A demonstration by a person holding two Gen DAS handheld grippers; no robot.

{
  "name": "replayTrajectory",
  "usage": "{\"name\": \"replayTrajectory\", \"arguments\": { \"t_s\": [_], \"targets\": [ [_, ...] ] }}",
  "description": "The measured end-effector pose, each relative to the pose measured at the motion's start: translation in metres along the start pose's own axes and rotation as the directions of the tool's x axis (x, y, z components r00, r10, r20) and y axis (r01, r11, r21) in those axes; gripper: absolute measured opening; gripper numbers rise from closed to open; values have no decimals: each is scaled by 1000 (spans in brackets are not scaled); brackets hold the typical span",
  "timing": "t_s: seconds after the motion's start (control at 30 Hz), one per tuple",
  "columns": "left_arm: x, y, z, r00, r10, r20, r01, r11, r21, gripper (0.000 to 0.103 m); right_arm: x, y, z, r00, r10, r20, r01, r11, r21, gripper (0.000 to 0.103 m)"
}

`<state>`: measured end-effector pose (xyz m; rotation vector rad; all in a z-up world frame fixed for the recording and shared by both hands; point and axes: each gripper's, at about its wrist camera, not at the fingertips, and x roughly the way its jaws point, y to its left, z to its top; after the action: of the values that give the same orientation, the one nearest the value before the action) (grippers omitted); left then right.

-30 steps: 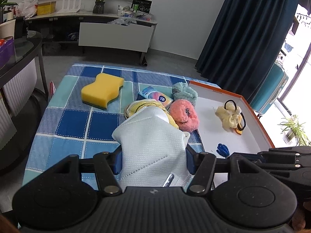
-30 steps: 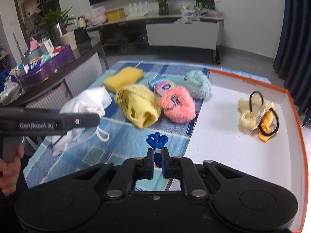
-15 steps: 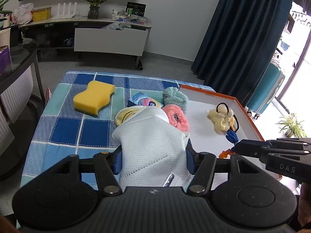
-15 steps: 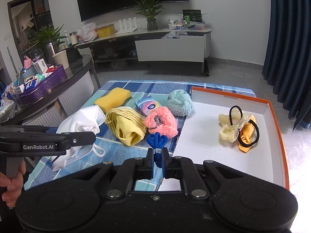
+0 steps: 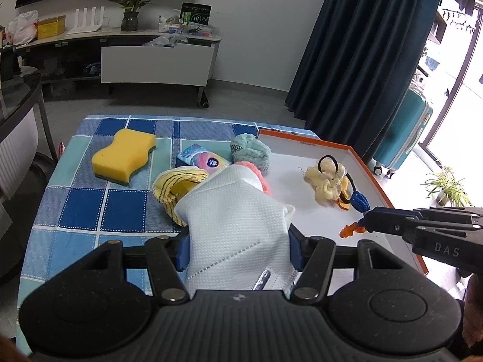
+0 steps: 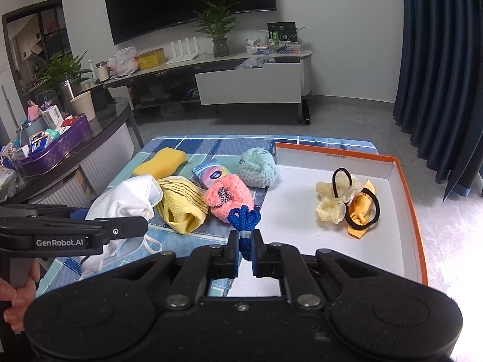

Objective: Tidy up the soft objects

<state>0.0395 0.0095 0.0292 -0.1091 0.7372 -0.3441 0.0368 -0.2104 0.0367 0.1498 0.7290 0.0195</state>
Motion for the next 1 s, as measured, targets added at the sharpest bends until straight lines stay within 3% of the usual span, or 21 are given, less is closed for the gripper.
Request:
{"name": "replayTrajectory", "arguments": {
  "t_s": [1.0],
  "targets": [
    [28, -72, 11, 995, -92, -29, 95, 989, 112, 60, -31, -53, -4, 995, -91, 51, 86, 992, 97, 10]
  ]
}}
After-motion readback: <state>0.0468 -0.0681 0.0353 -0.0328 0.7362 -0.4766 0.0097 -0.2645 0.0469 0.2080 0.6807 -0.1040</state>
